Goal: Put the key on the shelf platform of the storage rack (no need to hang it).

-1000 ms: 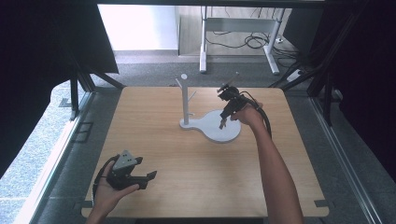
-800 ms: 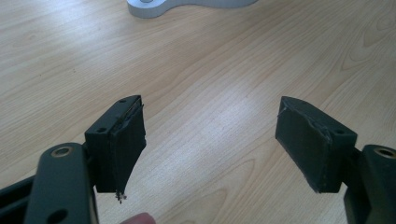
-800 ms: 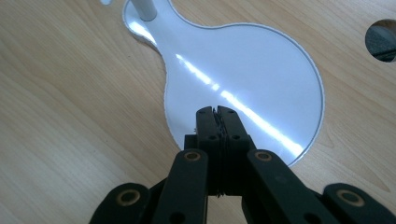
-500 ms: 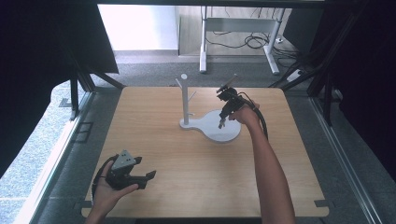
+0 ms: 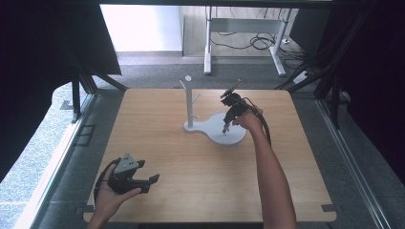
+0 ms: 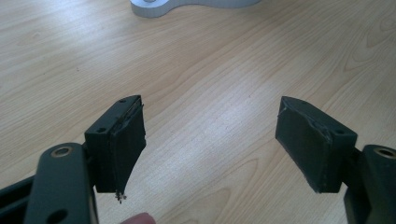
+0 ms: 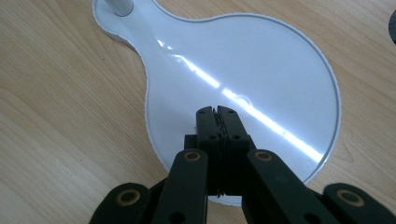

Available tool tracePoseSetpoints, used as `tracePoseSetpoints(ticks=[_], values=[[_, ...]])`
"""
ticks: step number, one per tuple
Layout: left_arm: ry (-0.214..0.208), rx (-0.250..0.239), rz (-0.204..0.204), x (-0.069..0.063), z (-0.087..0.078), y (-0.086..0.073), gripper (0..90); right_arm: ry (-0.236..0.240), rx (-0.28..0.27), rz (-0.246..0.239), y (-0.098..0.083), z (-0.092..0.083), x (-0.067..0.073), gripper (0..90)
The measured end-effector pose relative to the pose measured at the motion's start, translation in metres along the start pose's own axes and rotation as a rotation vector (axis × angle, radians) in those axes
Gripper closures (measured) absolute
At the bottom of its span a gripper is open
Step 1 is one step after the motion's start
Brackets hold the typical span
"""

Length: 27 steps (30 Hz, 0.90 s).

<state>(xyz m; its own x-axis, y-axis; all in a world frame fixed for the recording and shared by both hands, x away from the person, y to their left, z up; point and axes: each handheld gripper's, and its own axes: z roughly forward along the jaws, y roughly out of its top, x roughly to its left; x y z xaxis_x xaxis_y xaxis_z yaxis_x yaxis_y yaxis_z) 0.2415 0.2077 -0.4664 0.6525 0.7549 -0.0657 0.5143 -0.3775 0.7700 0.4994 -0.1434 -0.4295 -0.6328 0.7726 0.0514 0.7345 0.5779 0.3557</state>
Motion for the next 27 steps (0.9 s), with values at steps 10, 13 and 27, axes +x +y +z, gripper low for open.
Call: tracePoseSetpoints(ticks=[10,13,27], values=[[-0.001,0.004,0.002,0.000,0.001,0.000,24.4,-0.012,-0.008,0.002,-0.001,0.009,-0.001,88.7],[-0.002,0.005,0.002,0.000,0.001,0.000,24.4,-0.014,-0.009,0.004,-0.002,0.013,0.000,88.7],[-0.008,0.019,0.006,-0.001,0.006,-0.001,24.3,-0.039,-0.013,0.027,-0.009,0.034,-0.006,88.6]])
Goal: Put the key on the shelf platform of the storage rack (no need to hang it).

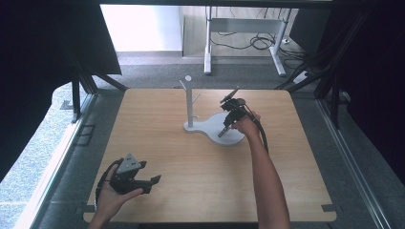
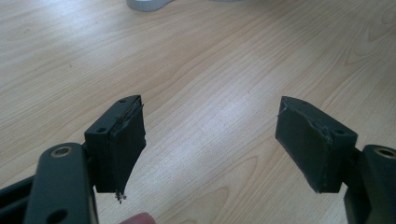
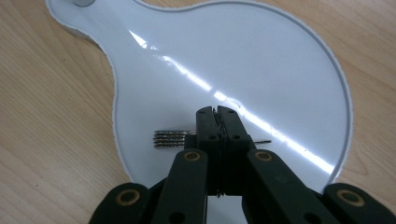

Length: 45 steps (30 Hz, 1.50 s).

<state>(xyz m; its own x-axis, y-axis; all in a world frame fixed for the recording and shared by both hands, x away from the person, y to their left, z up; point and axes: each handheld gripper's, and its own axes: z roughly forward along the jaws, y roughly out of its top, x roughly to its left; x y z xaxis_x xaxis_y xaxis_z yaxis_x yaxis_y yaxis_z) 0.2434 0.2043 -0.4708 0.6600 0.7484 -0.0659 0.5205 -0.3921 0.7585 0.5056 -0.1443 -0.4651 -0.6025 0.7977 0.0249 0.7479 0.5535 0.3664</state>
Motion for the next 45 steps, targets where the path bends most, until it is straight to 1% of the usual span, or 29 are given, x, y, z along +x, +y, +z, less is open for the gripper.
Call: tracePoseSetpoints(ticks=[2,5,7,16,20,24,27,30,32,33,35,36,37,38,39,44,45], values=[[0.000,-0.002,-0.001,0.000,0.000,0.000,24.4,-0.004,0.001,0.003,-0.002,0.004,-0.001,88.5],[0.002,-0.001,-0.004,0.001,0.000,0.000,24.4,-0.006,-0.016,0.012,-0.003,0.006,-0.002,88.4],[0.000,0.002,-0.002,0.001,0.000,0.000,24.4,-0.010,-0.012,0.004,-0.002,0.006,-0.001,88.1],[0.000,-0.002,-0.002,0.000,0.000,0.000,24.4,-0.025,-0.026,0.005,-0.002,0.007,0.001,86.7],[0.001,-0.003,-0.004,0.001,-0.001,0.000,24.4,-0.035,-0.026,-0.005,-0.002,0.007,0.001,85.4],[0.000,-0.002,-0.004,0.001,0.000,0.000,24.4,-0.031,-0.030,-0.005,-0.002,0.005,0.000,83.9],[0.000,-0.002,-0.004,0.001,0.000,0.000,24.4,-0.027,-0.040,-0.006,-0.003,0.003,0.000,79.9],[0.000,-0.001,-0.004,0.001,0.000,0.000,24.4,-0.020,-0.056,-0.004,-0.004,-0.001,0.000,71.3],[0.000,-0.002,-0.002,0.001,0.000,0.000,24.4,-0.023,-0.073,-0.003,-0.004,-0.004,0.001,65.8],[0.000,-0.002,-0.002,0.000,0.000,0.000,24.4,-0.017,-0.085,-0.001,-0.004,-0.006,0.002,63.6],[0.000,-0.002,-0.002,0.000,0.000,0.000,24.4,-0.018,-0.103,-0.005,-0.005,-0.011,0.003,60.0],[0.000,-0.001,-0.001,0.000,0.000,0.000,24.4,-0.017,-0.113,-0.015,-0.006,-0.013,0.004,58.5],[0.000,-0.001,-0.001,0.000,0.000,0.000,24.4,-0.022,-0.129,-0.024,-0.007,-0.015,0.006,57.5],[0.000,-0.001,-0.001,0.000,0.000,0.000,24.4,-0.022,-0.129,-0.024,-0.007,-0.015,0.006,57.5],[0.000,-0.001,-0.001,0.000,0.000,0.000,24.4,-0.015,-0.146,-0.034,-0.009,-0.019,0.008,55.8],[0.000,0.003,0.001,0.000,0.001,0.000,24.4,-0.012,-0.167,-0.045,-0.016,-0.026,0.011,54.5],[0.000,0.005,0.005,0.000,0.001,0.000,24.4,-0.005,-0.168,-0.052,-0.020,-0.030,0.013,53.6]])
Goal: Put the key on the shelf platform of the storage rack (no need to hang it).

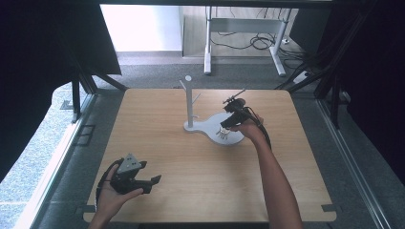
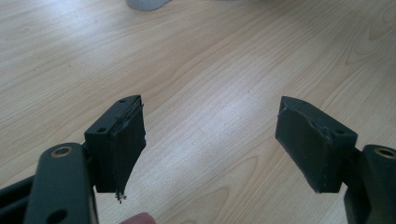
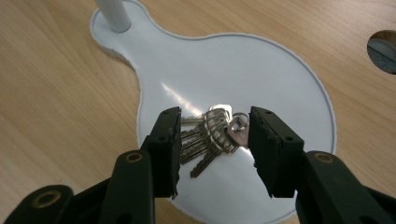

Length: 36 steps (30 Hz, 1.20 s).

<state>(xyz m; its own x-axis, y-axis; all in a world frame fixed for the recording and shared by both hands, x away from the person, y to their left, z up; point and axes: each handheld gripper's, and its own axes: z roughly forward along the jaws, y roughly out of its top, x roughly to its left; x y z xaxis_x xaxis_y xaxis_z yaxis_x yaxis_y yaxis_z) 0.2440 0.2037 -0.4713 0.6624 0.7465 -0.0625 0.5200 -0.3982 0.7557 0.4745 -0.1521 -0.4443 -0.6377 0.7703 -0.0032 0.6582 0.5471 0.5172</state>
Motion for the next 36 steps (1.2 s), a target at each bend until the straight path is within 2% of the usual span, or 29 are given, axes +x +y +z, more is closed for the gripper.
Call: tracePoseSetpoints(ticks=[7,8,12,20,29,30,31,33,34,35,36], values=[[0.004,-0.005,-0.002,-0.001,-0.001,0.000,24.4,0.036,-0.042,-0.036,-0.013,-0.016,0.006,52.7],[0.004,-0.006,-0.003,-0.001,-0.001,0.001,24.4,0.045,-0.050,-0.049,-0.020,-0.022,0.008,52.2],[0.006,-0.003,0.002,-0.001,-0.001,0.001,24.4,0.056,-0.068,-0.055,-0.028,-0.031,0.010,52.2],[0.008,-0.002,0.003,-0.003,0.000,0.001,24.4,0.089,-0.082,-0.090,-0.062,-0.060,0.014,50.2],[0.009,0.009,0.017,-0.007,0.003,0.002,24.4,0.113,-0.129,-0.048,-0.113,-0.074,0.013,49.7],[0.009,0.009,0.017,-0.007,0.003,0.002,24.4,0.113,-0.129,-0.048,-0.113,-0.074,0.013,49.7],[0.008,0.011,0.017,-0.007,0.004,0.001,24.4,0.112,-0.140,-0.039,-0.127,-0.075,0.012,49.6],[0.007,0.015,0.019,-0.007,0.004,0.001,24.4,0.113,-0.147,-0.029,-0.138,-0.074,0.013,49.6],[0.006,0.017,0.020,-0.007,0.005,0.001,24.4,0.113,-0.147,-0.029,-0.138,-0.074,0.013,49.6],[0.004,0.020,0.023,-0.009,0.006,0.002,24.4,0.113,-0.149,-0.025,-0.150,-0.071,0.015,49.6],[0.004,0.020,0.023,-0.009,0.006,0.002,24.4,0.113,-0.149,-0.025,-0.150,-0.071,0.015,49.6]])
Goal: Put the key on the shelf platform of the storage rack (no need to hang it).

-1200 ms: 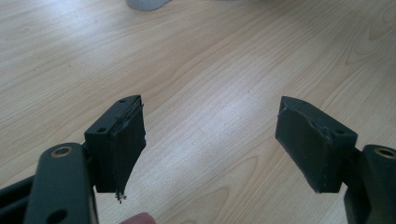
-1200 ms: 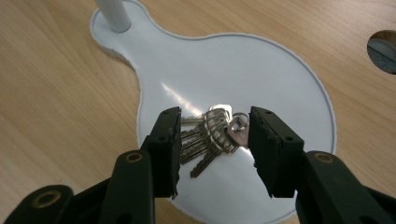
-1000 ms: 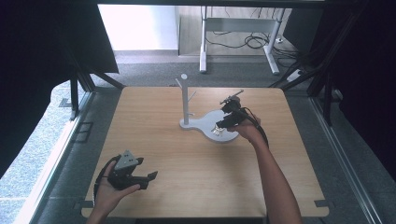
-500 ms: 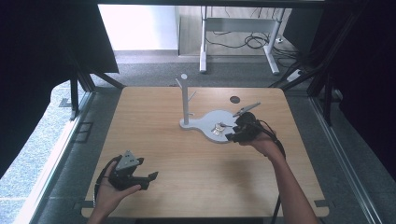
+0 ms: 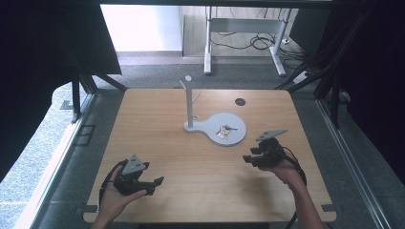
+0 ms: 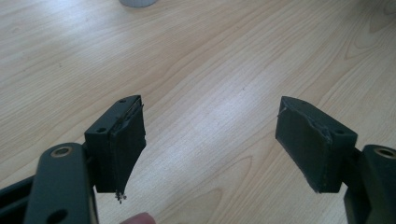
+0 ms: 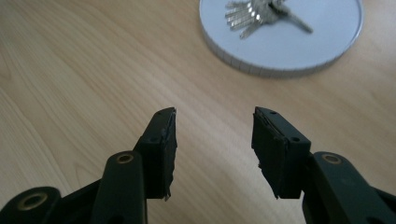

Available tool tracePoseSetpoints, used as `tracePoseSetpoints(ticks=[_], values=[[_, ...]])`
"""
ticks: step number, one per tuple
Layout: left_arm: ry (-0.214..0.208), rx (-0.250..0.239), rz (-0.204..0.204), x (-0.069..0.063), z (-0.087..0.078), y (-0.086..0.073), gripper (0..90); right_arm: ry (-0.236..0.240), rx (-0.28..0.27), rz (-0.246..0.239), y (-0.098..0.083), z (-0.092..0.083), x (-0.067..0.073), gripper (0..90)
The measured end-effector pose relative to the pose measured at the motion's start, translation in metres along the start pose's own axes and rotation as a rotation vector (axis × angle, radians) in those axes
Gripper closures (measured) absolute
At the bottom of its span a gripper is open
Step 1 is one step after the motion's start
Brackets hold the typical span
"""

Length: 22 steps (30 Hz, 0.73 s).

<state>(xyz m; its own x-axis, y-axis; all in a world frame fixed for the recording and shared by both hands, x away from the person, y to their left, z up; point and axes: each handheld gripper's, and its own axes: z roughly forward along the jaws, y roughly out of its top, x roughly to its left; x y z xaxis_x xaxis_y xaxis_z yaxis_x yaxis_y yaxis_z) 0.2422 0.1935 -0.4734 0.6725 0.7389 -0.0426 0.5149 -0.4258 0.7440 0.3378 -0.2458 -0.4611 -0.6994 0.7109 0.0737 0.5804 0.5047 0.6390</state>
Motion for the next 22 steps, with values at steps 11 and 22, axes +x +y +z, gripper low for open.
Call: tracePoseSetpoints(ticks=[11,22], values=[[0.000,-0.002,-0.003,-0.001,0.000,0.000,24.4,-0.061,-0.031,0.033,-0.060,0.008,0.011,50.7],[-0.012,0.011,0.007,-0.004,0.006,0.001,24.4,-0.069,-0.069,0.077,-0.071,0.004,0.005,44.1]])
